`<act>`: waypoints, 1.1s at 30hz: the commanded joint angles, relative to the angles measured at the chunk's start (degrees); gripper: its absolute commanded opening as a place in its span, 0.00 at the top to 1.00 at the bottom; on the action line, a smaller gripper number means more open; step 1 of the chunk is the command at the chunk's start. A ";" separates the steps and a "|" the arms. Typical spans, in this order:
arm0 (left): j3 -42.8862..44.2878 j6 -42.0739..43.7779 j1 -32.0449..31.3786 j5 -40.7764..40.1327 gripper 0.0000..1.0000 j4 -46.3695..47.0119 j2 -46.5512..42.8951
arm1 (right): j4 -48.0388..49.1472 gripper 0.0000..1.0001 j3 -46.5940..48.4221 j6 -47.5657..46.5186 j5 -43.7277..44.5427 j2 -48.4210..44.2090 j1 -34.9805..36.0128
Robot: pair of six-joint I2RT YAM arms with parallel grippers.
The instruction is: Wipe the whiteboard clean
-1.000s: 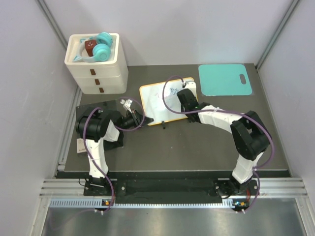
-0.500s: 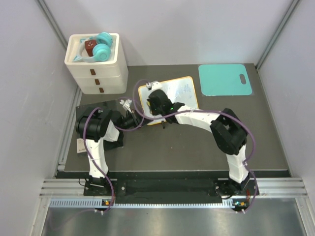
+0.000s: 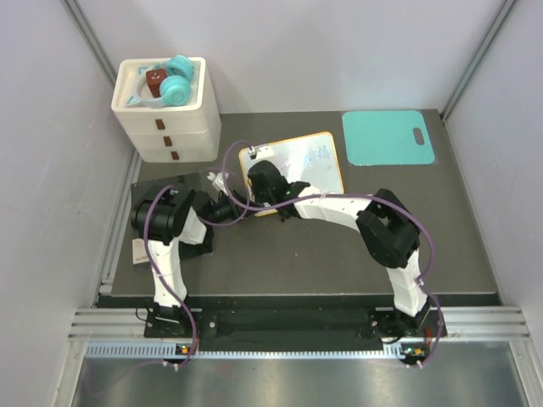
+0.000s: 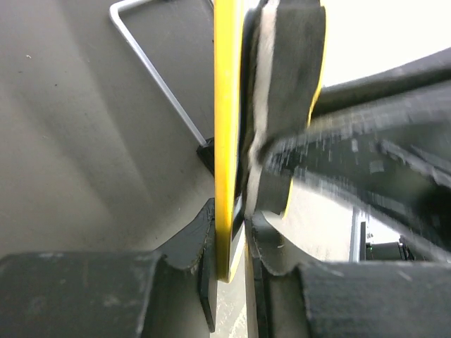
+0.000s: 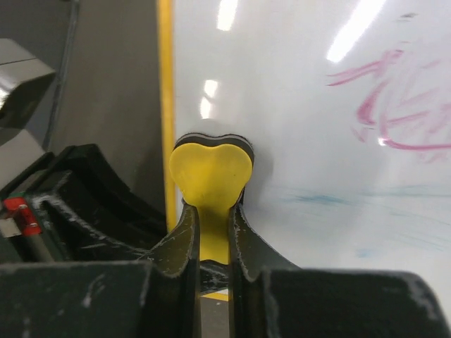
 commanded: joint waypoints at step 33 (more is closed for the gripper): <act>-0.55 2.96 -1.30 -0.64 1.00 4.39 -1.12 | -17.89 1.00 14.52 -5.57 0.10 7.22 -5.93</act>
